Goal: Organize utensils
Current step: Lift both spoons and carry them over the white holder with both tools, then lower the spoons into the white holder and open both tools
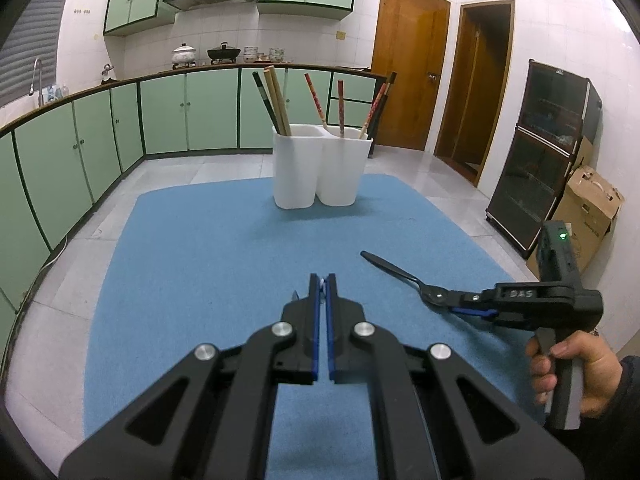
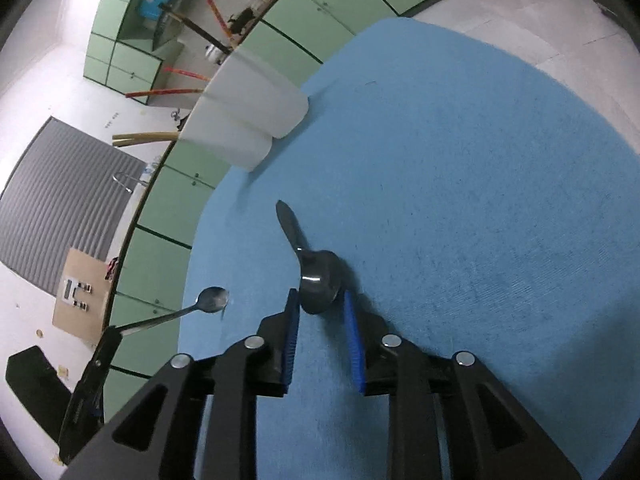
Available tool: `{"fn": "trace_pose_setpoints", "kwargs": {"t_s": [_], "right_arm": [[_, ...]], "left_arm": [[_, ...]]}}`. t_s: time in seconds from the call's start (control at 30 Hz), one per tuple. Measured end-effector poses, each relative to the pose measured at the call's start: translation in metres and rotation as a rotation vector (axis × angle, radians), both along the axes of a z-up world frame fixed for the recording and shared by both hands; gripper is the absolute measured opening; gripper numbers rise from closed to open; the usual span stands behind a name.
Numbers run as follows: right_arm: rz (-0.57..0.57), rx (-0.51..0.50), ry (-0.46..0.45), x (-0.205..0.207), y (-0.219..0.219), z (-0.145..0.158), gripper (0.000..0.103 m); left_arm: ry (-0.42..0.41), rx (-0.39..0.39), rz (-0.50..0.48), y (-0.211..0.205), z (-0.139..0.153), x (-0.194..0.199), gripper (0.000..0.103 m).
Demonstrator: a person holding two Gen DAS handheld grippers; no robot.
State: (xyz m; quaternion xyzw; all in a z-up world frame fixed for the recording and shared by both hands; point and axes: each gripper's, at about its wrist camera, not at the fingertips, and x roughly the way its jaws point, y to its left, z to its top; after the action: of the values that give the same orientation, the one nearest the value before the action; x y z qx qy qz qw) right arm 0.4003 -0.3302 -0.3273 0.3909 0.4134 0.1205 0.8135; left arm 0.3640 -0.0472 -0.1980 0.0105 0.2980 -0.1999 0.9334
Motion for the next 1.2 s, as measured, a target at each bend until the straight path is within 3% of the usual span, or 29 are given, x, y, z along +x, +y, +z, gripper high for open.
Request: {"fn": "trace_pose_setpoints", "kwargs": {"t_s": [0.1,0.27,0.47,0.6,0.93,1.2], "right_arm": [[0.005,-0.062,-0.036,0.001,0.006,0.008,0.006],[0.038,-0.227,-0.137,0.003,0.007,0.046,0.005],[0.157,-0.484,-0.237,0.013,0.017,0.113,0.005],[0.231,-0.604,-0.29,0.024,0.024,0.155,0.005],[0.351,-0.805,-0.381,0.043,0.047,0.215,0.005],[0.351,-0.892,-0.427,0.083,0.049,0.266,0.005]], "left_arm": [[0.0,0.001,-0.003,0.0,-0.001,0.001,0.002],[-0.006,0.003,-0.007,0.001,0.002,0.002,0.002],[-0.02,-0.006,-0.024,0.0,0.016,0.009,0.002],[-0.035,-0.014,-0.034,0.0,0.03,0.017,0.001],[-0.069,-0.033,-0.071,-0.007,0.063,0.038,0.001],[-0.153,-0.056,-0.104,-0.019,0.126,0.077,0.001]]}}
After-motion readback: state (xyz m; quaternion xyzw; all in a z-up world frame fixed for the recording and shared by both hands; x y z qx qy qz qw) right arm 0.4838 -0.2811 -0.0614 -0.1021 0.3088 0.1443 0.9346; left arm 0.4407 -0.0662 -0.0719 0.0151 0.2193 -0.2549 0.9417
